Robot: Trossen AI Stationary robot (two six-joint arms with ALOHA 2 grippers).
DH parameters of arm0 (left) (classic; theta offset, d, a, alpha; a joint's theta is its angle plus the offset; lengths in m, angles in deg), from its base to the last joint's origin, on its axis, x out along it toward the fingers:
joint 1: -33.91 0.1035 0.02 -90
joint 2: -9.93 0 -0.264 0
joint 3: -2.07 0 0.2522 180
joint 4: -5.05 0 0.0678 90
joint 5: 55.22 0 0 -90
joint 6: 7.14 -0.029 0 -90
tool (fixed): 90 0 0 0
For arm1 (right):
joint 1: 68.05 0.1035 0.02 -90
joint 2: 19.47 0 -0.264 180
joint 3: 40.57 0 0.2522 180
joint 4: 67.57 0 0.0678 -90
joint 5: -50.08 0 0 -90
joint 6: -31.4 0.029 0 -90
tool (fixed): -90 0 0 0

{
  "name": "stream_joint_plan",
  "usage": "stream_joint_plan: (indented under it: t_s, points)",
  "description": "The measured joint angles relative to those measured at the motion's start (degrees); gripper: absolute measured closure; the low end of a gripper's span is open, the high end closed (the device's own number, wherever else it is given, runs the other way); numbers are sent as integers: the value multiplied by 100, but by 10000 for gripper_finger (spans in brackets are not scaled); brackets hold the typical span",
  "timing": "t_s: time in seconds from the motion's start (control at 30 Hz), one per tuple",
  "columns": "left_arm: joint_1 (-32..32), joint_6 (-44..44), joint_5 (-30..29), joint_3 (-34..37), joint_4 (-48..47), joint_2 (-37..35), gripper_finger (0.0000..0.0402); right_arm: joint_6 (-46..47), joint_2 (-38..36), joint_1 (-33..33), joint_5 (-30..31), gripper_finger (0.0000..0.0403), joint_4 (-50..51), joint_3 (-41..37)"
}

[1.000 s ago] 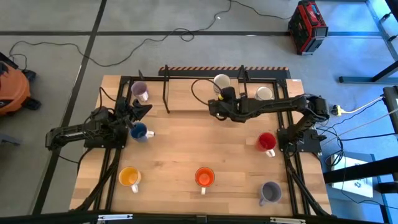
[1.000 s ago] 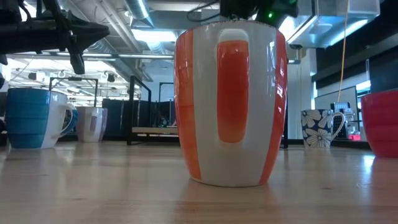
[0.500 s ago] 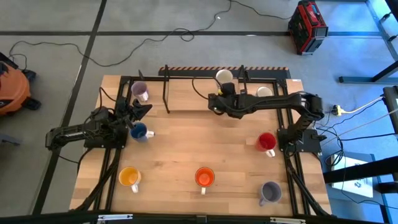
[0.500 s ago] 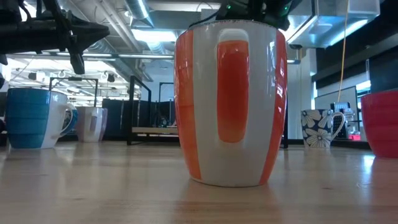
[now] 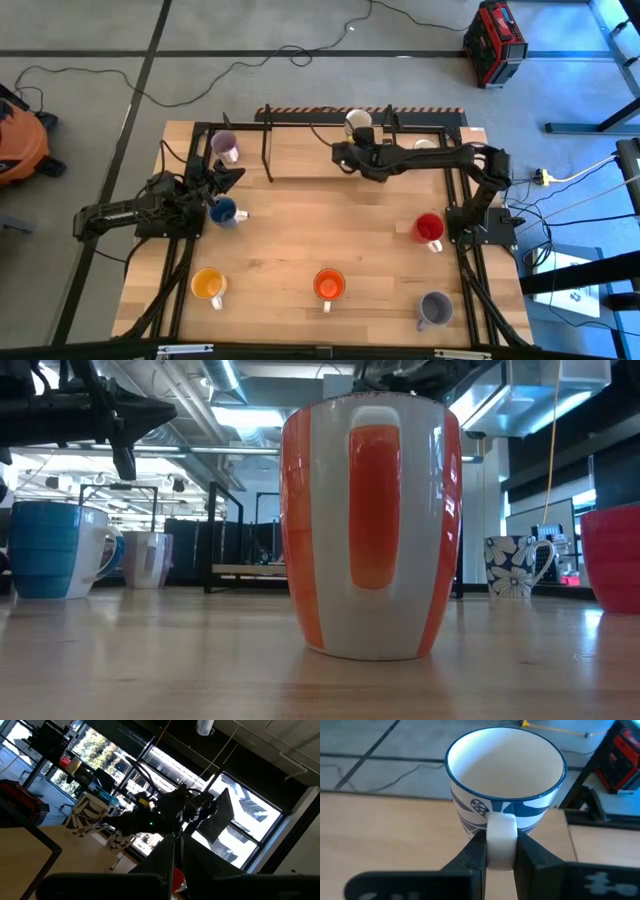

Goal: Place coffee mugs
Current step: Put the left blue patterned mug on the shelf

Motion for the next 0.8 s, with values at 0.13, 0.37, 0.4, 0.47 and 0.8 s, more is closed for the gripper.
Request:
stream_joint_plan:
  t_s: [0.13,0.37,0.4,0.47,0.8]
  points:
    - [1,5,0,0,2,0,373,-97,18,-241,-178,361,57,2]
    - [2,7,0,0,2,0,373,105,154,-318,-245,361,107,2]
    - [0,7,0,0,2,0,373,171,187,-316,-291,361,141,2]
    - [2,7,0,0,2,0,373,245,240,-313,-264,361,189,2]
    - [0,9,3,0,2,0,373,616,262,-322,-147,361,401,6]
